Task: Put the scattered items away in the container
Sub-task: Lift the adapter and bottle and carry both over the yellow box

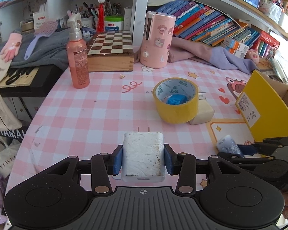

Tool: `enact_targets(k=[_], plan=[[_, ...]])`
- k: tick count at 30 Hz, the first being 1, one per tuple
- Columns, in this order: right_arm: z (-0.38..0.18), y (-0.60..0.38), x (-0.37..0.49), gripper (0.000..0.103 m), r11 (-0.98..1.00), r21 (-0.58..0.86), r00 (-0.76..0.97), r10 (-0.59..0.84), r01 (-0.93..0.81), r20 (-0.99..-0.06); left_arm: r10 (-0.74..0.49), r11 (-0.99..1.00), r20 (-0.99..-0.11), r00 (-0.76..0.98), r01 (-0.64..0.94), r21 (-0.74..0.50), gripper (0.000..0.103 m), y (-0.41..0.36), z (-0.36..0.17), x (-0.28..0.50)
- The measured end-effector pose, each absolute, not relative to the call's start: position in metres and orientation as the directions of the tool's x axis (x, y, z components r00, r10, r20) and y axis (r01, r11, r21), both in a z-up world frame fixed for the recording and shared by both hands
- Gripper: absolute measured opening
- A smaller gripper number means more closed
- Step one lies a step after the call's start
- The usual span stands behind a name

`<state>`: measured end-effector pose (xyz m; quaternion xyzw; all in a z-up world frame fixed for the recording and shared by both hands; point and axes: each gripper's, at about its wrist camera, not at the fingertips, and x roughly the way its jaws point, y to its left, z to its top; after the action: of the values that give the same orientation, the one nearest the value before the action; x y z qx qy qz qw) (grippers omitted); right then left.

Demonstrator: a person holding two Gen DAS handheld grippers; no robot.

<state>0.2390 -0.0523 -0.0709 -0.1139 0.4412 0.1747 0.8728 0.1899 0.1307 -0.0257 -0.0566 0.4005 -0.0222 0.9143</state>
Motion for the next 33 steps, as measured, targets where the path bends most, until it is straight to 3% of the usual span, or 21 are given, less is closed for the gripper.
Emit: enact_targets(k=[17, 33], plan=[[0.004, -0.064, 0.186, 0.031, 0.91, 0.039, 0.645, 0.322, -0.412, -0.693, -0.179, 0.973, -0.624, 0.761, 0.044, -0.225, 0.042, 0.124, 0.026, 0.141], [0.028, -0.083, 0.085, 0.031, 0.933, 0.063, 0.698, 0.309, -0.354, -0.646, -0.246, 0.96, -0.582, 0.775, 0.113, -0.255, 0.042, 0.121, 0.048, 0.06]])
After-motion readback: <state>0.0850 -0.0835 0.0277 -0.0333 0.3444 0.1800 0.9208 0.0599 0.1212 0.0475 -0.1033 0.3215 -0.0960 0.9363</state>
